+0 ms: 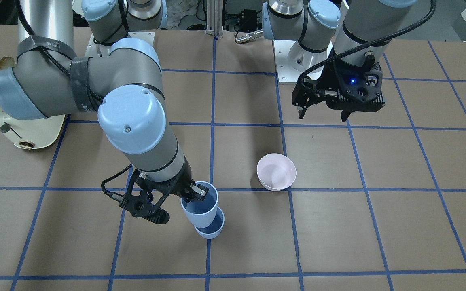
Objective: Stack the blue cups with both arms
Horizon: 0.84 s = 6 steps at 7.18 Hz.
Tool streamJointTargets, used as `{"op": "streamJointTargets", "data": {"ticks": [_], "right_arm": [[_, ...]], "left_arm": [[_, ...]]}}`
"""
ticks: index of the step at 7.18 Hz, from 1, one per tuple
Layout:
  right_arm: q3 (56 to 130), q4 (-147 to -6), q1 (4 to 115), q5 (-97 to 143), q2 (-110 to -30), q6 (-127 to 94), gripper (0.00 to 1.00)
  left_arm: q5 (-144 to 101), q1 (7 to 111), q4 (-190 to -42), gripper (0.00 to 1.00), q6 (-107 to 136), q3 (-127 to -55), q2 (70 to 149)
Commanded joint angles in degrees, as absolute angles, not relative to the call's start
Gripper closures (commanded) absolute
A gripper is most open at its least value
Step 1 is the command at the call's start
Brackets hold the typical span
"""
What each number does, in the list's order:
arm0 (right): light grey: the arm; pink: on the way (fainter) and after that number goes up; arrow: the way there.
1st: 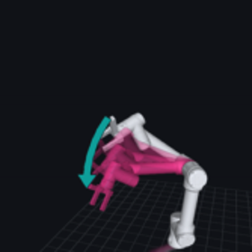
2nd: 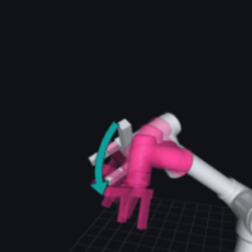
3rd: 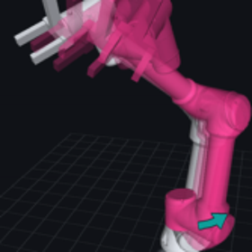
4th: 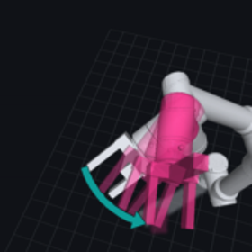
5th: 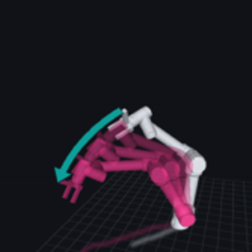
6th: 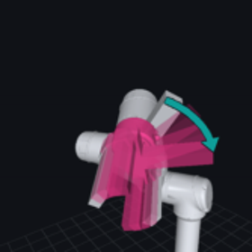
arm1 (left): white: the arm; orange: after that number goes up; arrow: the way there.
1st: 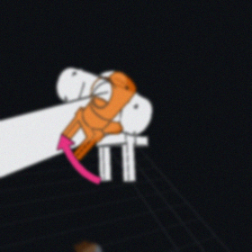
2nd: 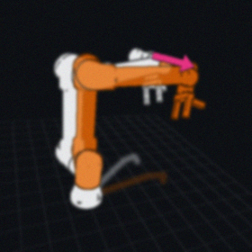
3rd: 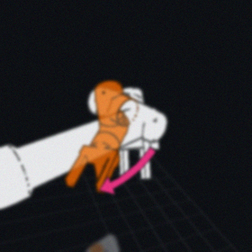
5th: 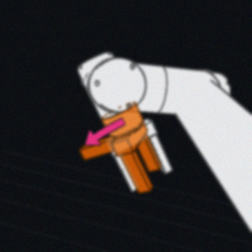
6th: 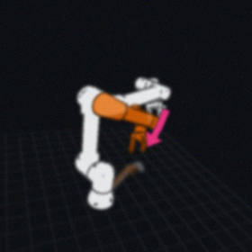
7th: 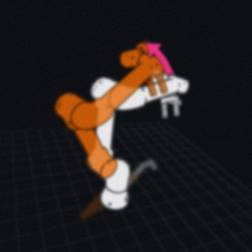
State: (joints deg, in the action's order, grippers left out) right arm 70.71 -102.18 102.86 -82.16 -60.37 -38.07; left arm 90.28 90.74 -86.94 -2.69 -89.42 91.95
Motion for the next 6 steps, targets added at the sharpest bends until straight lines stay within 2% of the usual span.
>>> {"op": "streamJointTargets", "data": {"ticks": [1, 6], "right_arm": [[70.8, -101.8, 103.1, -82.2, -59.9, -38.4, 1.00], [70.7, -103.0, 103.8, -82.2, -58.2, -38.3, 1.00]], "left_arm": [[90.4, 90.7, -86.9, 0.00, -2.6, -89.4, 91.8], [90.7, 90.7, -86.9, 0.00, -2.8, -89.4, 91.7]]}}
